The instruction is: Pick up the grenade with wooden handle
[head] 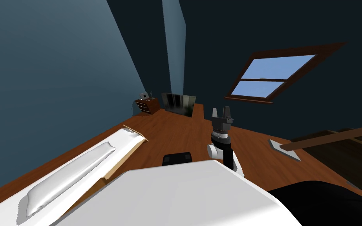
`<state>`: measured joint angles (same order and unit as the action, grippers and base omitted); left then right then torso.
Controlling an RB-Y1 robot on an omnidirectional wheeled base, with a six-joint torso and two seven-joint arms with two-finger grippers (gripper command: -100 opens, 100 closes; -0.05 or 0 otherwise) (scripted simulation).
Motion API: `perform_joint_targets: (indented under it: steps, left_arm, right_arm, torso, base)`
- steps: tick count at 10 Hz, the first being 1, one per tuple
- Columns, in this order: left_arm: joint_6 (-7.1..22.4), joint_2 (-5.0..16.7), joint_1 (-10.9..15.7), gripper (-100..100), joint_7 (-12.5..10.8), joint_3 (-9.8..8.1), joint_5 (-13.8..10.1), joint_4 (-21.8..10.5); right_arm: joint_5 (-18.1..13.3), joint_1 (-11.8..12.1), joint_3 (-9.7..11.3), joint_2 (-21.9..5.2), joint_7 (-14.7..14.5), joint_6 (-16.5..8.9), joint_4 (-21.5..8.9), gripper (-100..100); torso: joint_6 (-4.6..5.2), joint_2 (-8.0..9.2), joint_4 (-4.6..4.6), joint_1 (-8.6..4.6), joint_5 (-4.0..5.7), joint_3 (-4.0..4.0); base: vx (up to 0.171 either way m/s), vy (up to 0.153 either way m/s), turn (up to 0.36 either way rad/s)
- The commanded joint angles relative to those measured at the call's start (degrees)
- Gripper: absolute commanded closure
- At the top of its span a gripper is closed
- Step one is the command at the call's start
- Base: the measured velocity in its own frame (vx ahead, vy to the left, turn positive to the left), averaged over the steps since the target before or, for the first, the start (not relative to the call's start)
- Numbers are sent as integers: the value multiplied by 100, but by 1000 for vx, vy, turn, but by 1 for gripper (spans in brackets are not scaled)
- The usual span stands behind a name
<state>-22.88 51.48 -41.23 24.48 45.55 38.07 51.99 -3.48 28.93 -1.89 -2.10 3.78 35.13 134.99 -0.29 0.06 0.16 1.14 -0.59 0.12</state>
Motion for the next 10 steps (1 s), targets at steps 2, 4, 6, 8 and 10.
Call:
perform_joint_targets:
  steps: [2, 4, 6, 8, 10]
  left_arm:
    - [-57, -262, -205, -100, 401, -217, -141, -241]
    - [-78, -433, -345, -100, 656, -356, -232, -383]
    - [-87, -383, -268, 100, 566, -302, -194, -367]
    - [-110, -396, -278, 100, 566, -286, -189, -351]
    - [-112, -397, -277, 100, 569, -285, -188, -350]
  right_arm:
    - [0, 0, 0, 0, 0, 0, 0, 0]
    - [0, 0, 0, 0, 0, 0, 0, 0]
    - [0, 0, 0, 0, 0, 0, 0, 0]
    - [0, 0, 0, 0, 0, 0, 0, 0]
    - [0, 0, 0, 0, 0, 0, 0, 0]
  torso:
    - [0, 2, 1, 1, -1, 1]
    - [-1, 5, 1, 3, -1, 2]
    - [0, 8, 2, 4, -2, 4]
    - [7, 19, 12, 21, -5, 15]
    - [6, 25, 12, 36, -8, 18]
  base:
    - [34, 7, -64]
    - [30, 12, -49]
    - [8, 4, -7]
    - [1, -7, 6]
    - [0, 0, 0]
